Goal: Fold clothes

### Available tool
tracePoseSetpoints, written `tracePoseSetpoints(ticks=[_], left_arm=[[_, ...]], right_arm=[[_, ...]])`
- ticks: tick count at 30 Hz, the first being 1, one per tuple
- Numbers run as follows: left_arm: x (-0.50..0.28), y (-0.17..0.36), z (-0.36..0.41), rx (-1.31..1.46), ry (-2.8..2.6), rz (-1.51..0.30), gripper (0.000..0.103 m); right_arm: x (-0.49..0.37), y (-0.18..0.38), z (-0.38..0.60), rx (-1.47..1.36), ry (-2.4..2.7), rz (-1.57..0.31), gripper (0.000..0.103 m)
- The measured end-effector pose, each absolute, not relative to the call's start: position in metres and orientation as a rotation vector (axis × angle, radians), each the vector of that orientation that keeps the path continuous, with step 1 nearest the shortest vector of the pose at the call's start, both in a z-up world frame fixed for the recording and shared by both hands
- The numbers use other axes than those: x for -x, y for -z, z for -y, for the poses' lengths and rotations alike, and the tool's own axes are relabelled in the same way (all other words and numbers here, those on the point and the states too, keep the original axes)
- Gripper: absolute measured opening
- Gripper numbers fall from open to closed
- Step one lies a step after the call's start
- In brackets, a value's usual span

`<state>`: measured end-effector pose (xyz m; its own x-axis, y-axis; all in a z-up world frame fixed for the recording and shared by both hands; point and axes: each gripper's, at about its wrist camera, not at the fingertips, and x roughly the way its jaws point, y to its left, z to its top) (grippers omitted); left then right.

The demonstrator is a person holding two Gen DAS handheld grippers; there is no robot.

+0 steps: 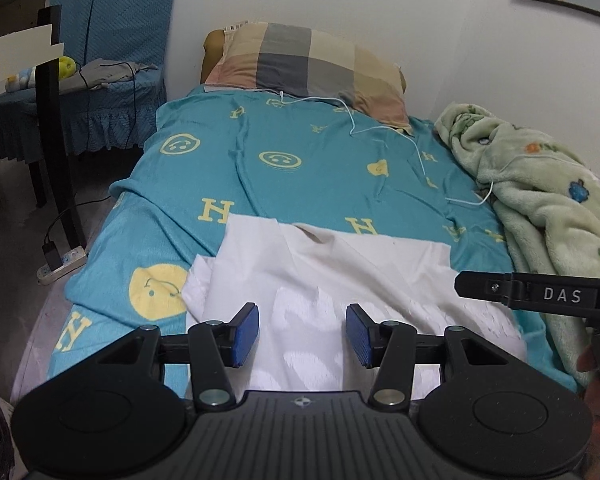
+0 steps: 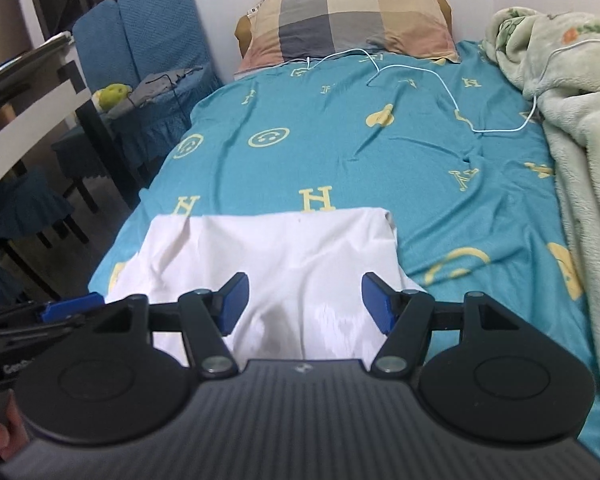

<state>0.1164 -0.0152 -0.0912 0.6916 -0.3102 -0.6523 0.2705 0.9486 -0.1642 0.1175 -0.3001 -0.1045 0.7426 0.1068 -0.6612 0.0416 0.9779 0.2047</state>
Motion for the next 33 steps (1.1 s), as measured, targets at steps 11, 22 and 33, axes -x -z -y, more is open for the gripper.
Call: tracePoseSetpoints(ticks=[11, 22, 33], left_arm=[[-0.116, 0.119, 0.021, 0.018, 0.299, -0.806, 0.052], [-0.108, 0.12, 0.017, 0.05, 0.262, -0.807, 0.053], [-0.069, 0.112, 0.003, 0.546, 0.363, -0.868, 0.071]], right_arm=[[-0.12, 0.141, 0.299, -0.212, -0.021, -0.849, 0.065], [-0.121, 0.139, 0.298, -0.214, -0.031, -0.853, 0.066], [-0.087, 0.084, 0.325, -0.41, -0.016, -0.693, 0.065]])
